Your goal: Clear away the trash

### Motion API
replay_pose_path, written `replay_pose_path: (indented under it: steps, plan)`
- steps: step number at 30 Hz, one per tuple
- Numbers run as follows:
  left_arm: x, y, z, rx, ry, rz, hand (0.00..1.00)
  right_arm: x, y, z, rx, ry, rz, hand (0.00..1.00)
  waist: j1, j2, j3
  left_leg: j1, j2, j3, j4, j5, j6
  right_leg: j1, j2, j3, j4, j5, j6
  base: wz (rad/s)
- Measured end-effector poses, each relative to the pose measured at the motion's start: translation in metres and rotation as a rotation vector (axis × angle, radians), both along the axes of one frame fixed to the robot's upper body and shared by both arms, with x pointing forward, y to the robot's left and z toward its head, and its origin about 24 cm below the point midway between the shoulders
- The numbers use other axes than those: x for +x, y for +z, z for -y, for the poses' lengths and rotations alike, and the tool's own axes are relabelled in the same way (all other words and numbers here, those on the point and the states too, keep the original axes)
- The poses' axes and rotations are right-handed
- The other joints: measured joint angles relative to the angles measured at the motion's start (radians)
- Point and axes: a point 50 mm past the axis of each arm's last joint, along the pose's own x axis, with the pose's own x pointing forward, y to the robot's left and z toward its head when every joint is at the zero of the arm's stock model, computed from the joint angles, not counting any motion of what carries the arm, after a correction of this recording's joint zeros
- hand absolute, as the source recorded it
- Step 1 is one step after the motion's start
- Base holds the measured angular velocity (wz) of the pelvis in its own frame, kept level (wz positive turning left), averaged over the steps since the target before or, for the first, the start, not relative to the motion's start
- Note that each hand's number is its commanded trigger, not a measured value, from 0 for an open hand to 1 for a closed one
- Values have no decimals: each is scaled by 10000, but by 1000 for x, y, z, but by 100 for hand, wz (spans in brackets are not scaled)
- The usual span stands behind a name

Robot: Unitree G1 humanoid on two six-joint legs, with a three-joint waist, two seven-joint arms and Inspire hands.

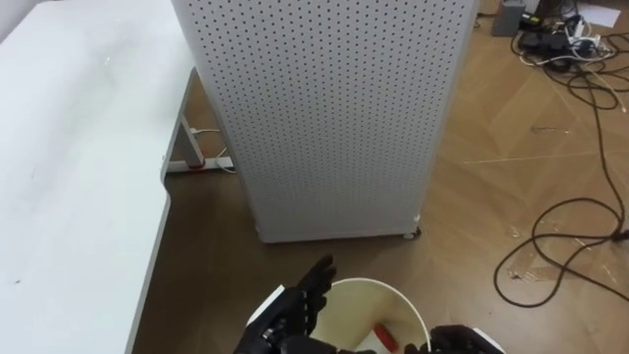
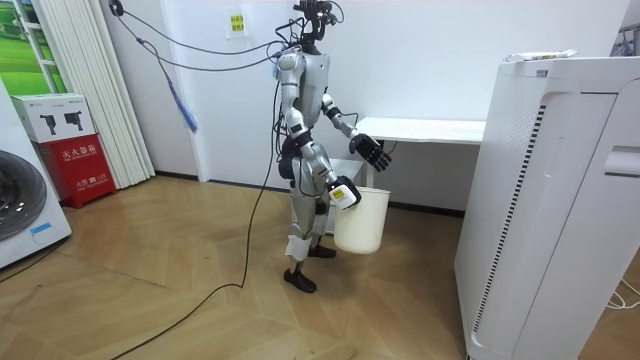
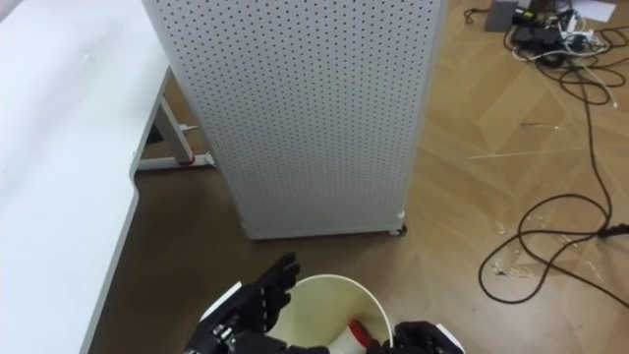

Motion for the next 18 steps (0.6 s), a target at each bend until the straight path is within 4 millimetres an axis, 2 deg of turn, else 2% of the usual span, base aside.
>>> replay_pose_path:
  steps: [6,8,11,12,14,18]
  plan:
    - [2,14,-2,-39,-286,633,0,3,4,2,-91,92,211,100,92,-81,-2,233,12,103,-141,0,-4,108,77,123,-17,2,3,-5]
    - [2,17,-3,-39,-385,758,0,1,3,3,-112,77,180,100,80,-171,-9,550,1,101,-221,-2,-8,502,95,83,-219,4,9,2]
    - [-1,22,-6,-47,-468,994,0,-3,1,5,-124,12,95,100,-34,-317,-86,923,-27,69,-383,6,-20,964,103,-16,-513,15,42,7]
    - [-1,24,-6,-59,-492,1069,0,-4,1,6,-127,-18,95,100,-42,-344,-85,976,-34,66,-385,5,-20,1015,102,-21,-516,12,47,5]
    - [0,32,-5,108,-578,1522,0,-9,1,9,-171,-234,178,100,-40,-395,-124,1079,-67,55,-428,5,-20,1186,102,-57,-655,24,86,7]
    - [4,45,-8,619,-595,2360,0,-23,-2,9,-195,-567,248,100,2,-411,-124,1441,-133,65,-636,5,-19,1544,88,-72,-795,52,133,0]
